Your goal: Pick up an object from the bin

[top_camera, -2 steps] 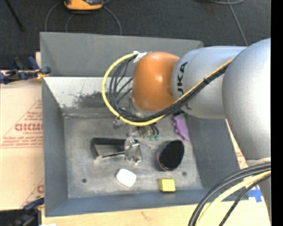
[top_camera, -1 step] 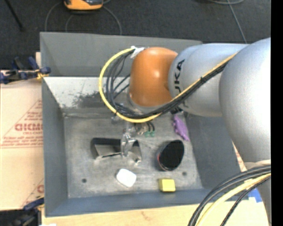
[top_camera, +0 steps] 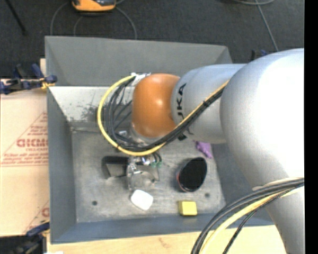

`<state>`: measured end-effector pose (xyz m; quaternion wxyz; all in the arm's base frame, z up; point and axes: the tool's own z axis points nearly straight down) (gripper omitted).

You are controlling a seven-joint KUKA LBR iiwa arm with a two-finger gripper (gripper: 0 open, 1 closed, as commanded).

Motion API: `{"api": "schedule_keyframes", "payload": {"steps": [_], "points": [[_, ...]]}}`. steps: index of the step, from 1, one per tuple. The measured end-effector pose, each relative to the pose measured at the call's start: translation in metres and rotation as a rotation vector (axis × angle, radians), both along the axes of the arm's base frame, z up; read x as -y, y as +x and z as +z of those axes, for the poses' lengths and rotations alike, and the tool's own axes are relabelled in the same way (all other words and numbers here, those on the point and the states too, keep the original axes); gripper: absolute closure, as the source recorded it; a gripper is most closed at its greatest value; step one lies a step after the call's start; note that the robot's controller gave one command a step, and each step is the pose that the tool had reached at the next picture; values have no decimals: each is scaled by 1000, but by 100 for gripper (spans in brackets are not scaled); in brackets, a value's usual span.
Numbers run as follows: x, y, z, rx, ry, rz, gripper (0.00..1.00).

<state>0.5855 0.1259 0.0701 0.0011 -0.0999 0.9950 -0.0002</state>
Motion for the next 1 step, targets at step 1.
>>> {"api": "schedule_keyframes", "payload": {"steps": [1], "points": [[-1,2,4,1,1,-49,100]]}}
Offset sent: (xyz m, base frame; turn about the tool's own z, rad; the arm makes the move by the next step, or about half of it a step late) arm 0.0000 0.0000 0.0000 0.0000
